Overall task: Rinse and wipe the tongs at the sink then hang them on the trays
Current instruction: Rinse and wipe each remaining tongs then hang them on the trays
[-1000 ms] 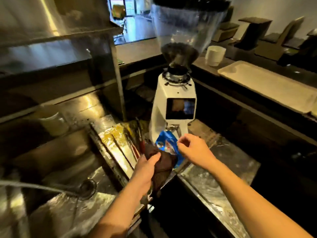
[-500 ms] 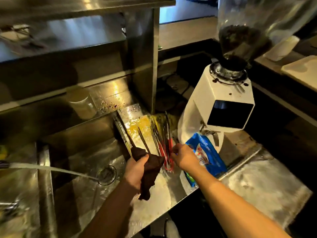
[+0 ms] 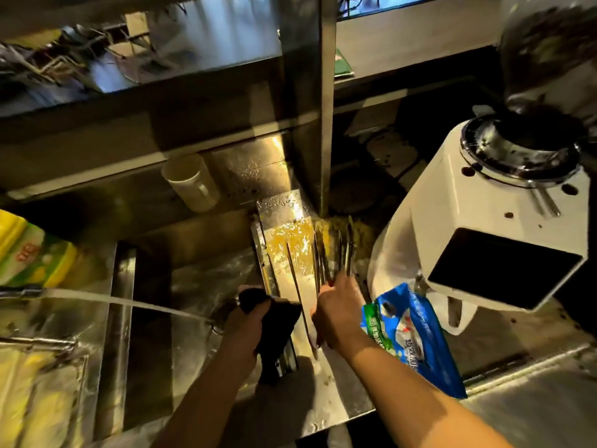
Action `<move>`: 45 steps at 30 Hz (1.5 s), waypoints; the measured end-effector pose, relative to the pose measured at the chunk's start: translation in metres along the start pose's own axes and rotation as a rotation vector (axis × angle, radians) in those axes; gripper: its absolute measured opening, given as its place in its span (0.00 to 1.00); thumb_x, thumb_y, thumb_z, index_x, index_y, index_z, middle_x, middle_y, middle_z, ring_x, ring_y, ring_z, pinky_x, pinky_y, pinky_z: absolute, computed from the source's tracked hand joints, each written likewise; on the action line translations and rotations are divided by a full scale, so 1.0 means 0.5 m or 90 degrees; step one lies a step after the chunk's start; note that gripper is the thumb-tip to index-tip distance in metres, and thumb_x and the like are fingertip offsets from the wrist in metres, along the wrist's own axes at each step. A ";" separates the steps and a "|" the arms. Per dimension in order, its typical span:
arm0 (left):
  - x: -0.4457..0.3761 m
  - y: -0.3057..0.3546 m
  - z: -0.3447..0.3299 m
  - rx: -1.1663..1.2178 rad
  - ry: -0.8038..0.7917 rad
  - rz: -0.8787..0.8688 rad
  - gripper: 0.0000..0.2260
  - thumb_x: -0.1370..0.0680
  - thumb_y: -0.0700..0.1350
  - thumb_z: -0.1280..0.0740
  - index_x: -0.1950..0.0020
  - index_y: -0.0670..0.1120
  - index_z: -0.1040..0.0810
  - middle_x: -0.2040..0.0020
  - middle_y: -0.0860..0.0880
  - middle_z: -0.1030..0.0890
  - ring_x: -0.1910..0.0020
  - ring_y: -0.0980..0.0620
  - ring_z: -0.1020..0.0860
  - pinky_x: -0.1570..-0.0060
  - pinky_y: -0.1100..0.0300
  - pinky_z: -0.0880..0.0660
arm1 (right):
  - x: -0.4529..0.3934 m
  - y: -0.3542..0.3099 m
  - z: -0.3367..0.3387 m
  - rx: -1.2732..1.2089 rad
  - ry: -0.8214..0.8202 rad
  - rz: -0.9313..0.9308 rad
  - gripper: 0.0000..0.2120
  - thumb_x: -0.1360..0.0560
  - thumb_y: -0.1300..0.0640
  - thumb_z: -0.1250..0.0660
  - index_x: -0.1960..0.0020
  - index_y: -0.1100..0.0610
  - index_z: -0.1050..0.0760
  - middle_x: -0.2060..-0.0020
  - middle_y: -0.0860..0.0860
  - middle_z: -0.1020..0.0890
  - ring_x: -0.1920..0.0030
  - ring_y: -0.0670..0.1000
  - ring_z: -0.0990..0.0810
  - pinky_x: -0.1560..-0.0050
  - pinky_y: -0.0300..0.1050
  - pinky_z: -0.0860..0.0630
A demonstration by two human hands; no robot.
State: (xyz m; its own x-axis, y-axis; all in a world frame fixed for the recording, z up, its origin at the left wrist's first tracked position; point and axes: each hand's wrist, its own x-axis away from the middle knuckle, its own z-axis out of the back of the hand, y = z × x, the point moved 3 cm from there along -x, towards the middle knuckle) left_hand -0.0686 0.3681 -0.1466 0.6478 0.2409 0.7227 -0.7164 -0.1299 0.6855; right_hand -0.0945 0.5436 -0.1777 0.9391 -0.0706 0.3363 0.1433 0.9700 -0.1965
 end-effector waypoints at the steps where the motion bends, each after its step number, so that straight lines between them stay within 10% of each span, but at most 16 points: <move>1: 0.003 0.001 0.003 0.006 0.001 0.001 0.07 0.23 0.45 0.30 0.49 0.42 0.19 0.48 0.36 0.16 0.48 0.36 0.17 0.41 0.37 0.23 | 0.003 -0.003 0.003 -0.011 0.013 -0.007 0.10 0.25 0.58 0.37 0.47 0.59 0.21 0.34 0.64 0.31 0.32 0.64 0.35 0.30 0.52 0.35; 12: 0.012 0.044 0.098 0.050 -0.053 -0.061 0.18 0.23 0.49 0.28 0.38 0.41 0.21 0.45 0.39 0.17 0.47 0.38 0.17 0.43 0.42 0.21 | 0.089 -0.056 0.128 -0.090 0.156 -0.105 0.17 0.23 0.45 0.36 0.42 0.57 0.25 0.39 0.59 0.29 0.39 0.59 0.30 0.41 0.50 0.29; 17: 0.001 0.069 0.235 0.108 -0.040 -0.127 0.10 0.22 0.46 0.30 0.46 0.41 0.19 0.54 0.43 0.15 0.58 0.44 0.15 0.59 0.56 0.19 | 0.121 -0.167 0.135 -0.343 0.029 -0.015 0.12 0.24 0.56 0.32 0.43 0.60 0.24 0.47 0.60 0.19 0.45 0.61 0.20 0.47 0.48 0.24; 22: -0.018 0.084 0.370 0.165 -0.002 -0.151 0.12 0.20 0.48 0.33 0.51 0.40 0.17 0.60 0.45 0.13 0.62 0.47 0.14 0.66 0.60 0.20 | 0.159 -0.308 0.125 -0.738 -0.215 -0.031 0.04 0.23 0.65 0.36 0.50 0.59 0.28 0.67 0.55 0.16 0.70 0.52 0.18 0.76 0.42 0.26; 27: -0.046 0.086 0.450 0.230 -0.015 -0.106 0.22 0.20 0.57 0.36 0.47 0.38 0.18 0.47 0.34 0.16 0.46 0.34 0.18 0.39 0.40 0.23 | 0.190 -0.421 0.107 -0.688 -0.303 0.025 0.11 0.25 0.63 0.33 0.43 0.56 0.23 0.63 0.57 0.16 0.67 0.54 0.19 0.75 0.43 0.26; 33: -0.061 0.084 0.446 0.251 -0.082 -0.062 0.12 0.19 0.51 0.35 0.50 0.43 0.20 0.60 0.44 0.12 0.59 0.44 0.14 0.59 0.53 0.18 | 0.210 -0.491 0.092 -0.617 -0.331 0.025 0.06 0.28 0.60 0.33 0.53 0.62 0.21 0.70 0.56 0.20 0.75 0.50 0.26 0.77 0.40 0.31; 45: -0.095 0.137 0.401 0.238 0.015 -0.046 0.15 0.23 0.33 0.34 0.37 0.37 0.23 0.50 0.37 0.16 0.53 0.38 0.16 0.52 0.44 0.17 | 0.222 -0.501 0.089 -0.585 -0.262 0.080 0.05 0.27 0.62 0.35 0.61 0.58 0.23 0.73 0.52 0.25 0.76 0.49 0.27 0.76 0.41 0.30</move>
State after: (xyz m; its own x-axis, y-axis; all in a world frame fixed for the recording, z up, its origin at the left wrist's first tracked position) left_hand -0.0966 0.1551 -0.1163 0.6841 0.2841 0.6718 -0.5221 -0.4524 0.7230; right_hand -0.0399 0.3033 -0.0502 0.8085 0.2736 0.5211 0.3982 0.3977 -0.8266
